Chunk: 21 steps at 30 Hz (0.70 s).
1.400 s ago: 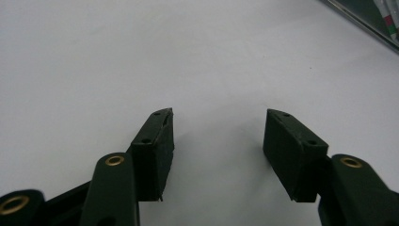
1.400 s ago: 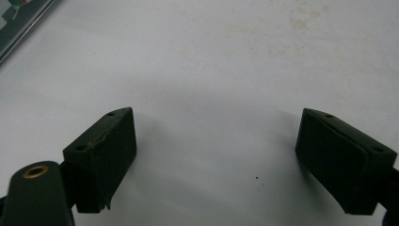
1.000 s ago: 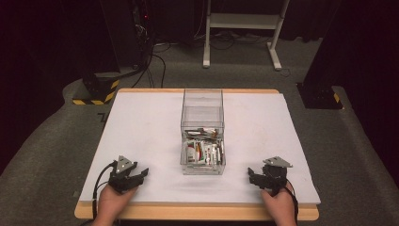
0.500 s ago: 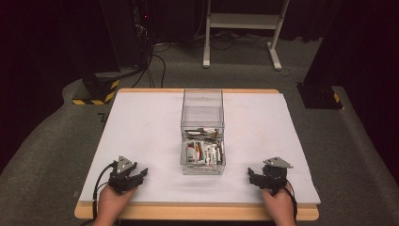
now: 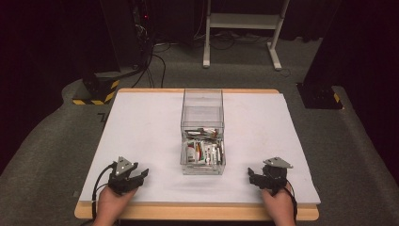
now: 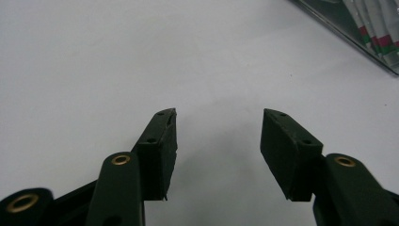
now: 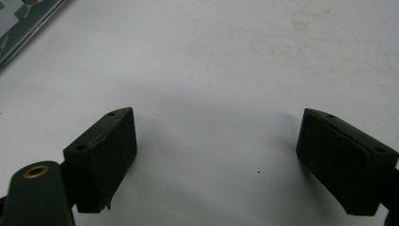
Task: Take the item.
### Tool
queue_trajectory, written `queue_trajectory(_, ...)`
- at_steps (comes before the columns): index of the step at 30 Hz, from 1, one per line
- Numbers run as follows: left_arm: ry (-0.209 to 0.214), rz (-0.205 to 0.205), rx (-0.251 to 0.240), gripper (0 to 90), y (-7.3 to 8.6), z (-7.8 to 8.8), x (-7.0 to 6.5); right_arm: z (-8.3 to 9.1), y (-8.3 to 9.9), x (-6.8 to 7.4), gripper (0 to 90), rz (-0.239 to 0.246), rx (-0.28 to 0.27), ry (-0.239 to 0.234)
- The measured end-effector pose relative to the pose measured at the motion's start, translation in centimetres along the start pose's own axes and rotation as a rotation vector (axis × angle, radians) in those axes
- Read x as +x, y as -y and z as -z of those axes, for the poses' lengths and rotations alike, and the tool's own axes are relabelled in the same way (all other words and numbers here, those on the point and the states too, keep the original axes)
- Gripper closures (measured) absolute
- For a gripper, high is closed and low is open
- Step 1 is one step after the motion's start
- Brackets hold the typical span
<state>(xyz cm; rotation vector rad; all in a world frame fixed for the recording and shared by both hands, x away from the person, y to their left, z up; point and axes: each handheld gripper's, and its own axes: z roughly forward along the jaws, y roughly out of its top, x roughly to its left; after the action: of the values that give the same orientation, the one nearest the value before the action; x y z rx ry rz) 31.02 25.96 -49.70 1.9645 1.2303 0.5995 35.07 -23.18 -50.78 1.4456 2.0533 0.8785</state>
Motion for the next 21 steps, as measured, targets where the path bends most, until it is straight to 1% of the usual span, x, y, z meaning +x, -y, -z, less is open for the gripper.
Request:
queue_trajectory(4, 0.011, -0.001, -0.006, 47.9, -0.1, 0.1, -0.2, 0.0, 0.0, 0.0, 12.7, 0.000, 0.000, 0.000)
queue_trajectory(8, 0.020, -0.014, -0.015, 48.5, -0.3, 0.4, -0.5, 0.0, 0.0, 0.0, 12.6, 0.000, 0.000, 0.000)
queue_trajectory(12, 0.033, -0.011, -0.029, 48.8, -0.5, 0.5, -0.8, 0.0, 0.0, 0.0, 12.6, 0.000, 0.000, 0.000)
queue_trajectory(14, 0.031, -0.016, -0.037, 49.2, -0.6, 0.6, -0.9, 0.0, 0.0, 0.0, 12.6, 0.000, 0.000, 0.000)
queue_trajectory(16, 0.034, -0.009, -0.046, 49.2, -0.7, 0.8, -1.0, 0.0, 0.0, 0.0, 12.7, 0.000, 0.000, 0.000)
queue_trajectory(21, 0.036, -0.006, -0.067, 49.6, -0.9, 1.0, -1.3, 0.0, 0.0, 0.0, 12.7, 0.000, 0.000, -0.001)
